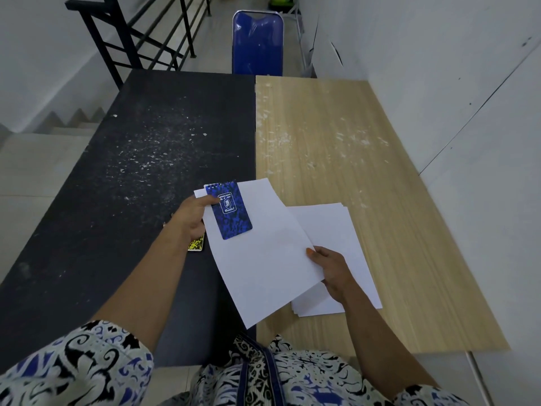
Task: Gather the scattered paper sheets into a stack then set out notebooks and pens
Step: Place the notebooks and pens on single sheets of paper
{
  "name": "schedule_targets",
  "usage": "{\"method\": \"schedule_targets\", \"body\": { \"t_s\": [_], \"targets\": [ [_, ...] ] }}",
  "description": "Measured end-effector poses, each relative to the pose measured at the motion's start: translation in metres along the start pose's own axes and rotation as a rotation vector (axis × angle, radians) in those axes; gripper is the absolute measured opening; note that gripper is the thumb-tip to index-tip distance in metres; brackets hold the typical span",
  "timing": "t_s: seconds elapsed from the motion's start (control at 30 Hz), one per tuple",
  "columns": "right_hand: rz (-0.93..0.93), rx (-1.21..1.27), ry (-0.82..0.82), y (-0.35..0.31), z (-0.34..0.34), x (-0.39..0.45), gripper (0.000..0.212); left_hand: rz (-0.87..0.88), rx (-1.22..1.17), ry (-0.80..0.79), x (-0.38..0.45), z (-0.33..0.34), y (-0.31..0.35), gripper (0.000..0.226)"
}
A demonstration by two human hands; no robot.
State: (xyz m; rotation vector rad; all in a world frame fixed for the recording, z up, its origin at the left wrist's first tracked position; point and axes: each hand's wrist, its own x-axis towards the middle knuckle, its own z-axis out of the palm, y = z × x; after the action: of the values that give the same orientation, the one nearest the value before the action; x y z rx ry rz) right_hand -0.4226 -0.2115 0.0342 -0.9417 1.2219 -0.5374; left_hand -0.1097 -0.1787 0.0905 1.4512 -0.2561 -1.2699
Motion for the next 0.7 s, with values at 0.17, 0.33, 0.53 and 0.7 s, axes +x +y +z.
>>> {"method": "schedule_targets", "body": {
  "t_s": [0.17,0.33,0.53,0.7],
  "targets": [
    [-0.013,-0.111,0.035,0.003,-0.001,-0.001,0.019,0.014,-0.059,0.012,-0.004,0.001,0.001,0.016],
    [-0.116,-0.282,0.221,-0.006,0.014,0.003,0.031,0.033,-0.105,-0.014,-0.013,-0.003,0.006,0.018],
    [-0.583,-0.641,0.304,-0.059,0.066,0.003,0.024,0.000,-0.066,-0.136,-0.022,-0.006,0.008,0.023],
    [-0.805,-0.809,0.165,-0.108,0.109,0.002,0.026,0.002,-0.019,-0.229,-0.030,-0.005,0.009,0.030]
  ]
}}
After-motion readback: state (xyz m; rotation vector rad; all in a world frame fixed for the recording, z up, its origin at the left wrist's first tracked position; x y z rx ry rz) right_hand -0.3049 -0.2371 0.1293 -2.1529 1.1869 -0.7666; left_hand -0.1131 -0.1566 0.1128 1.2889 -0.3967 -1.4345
